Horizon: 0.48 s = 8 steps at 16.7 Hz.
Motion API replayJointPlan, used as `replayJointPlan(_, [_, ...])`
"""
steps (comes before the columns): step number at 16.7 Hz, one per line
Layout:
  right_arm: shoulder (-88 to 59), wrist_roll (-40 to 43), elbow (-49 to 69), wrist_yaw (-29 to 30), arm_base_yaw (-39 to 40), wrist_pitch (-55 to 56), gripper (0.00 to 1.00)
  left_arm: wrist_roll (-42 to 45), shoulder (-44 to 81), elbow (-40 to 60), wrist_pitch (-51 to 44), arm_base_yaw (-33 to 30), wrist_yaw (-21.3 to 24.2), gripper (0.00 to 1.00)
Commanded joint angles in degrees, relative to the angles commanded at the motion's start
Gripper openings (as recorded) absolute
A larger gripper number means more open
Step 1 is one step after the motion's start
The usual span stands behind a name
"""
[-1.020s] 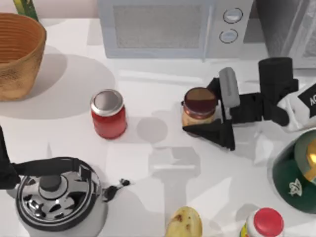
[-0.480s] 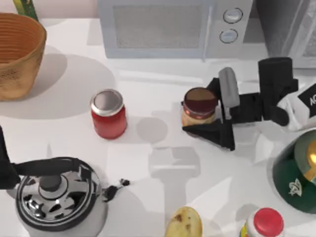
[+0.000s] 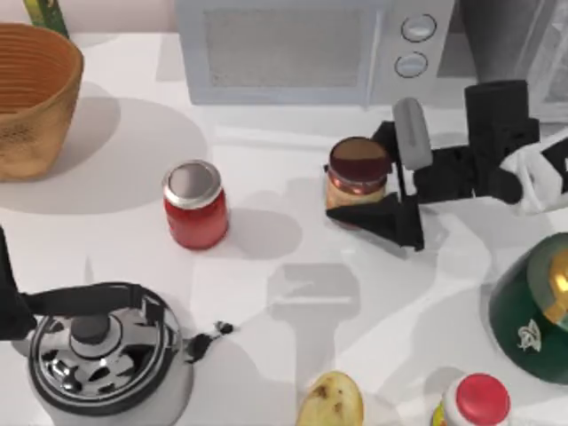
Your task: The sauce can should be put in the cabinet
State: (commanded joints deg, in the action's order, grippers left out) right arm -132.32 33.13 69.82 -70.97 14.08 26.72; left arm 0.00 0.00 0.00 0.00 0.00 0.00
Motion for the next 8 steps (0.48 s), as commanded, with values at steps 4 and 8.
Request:
replayJointPlan(4, [7.7, -0.1, 2.5, -1.1, -0.8, -8.1, 0.0, 0.0, 0.0, 0.0, 0.0, 0.0, 0.0, 1.0])
replayJointPlan(8, [14.8, 0.4, 3.9, -0.8, -0.3, -16.9, 0.0, 0.0, 0.0, 0.0, 0.0, 0.0, 0.0, 1.0])
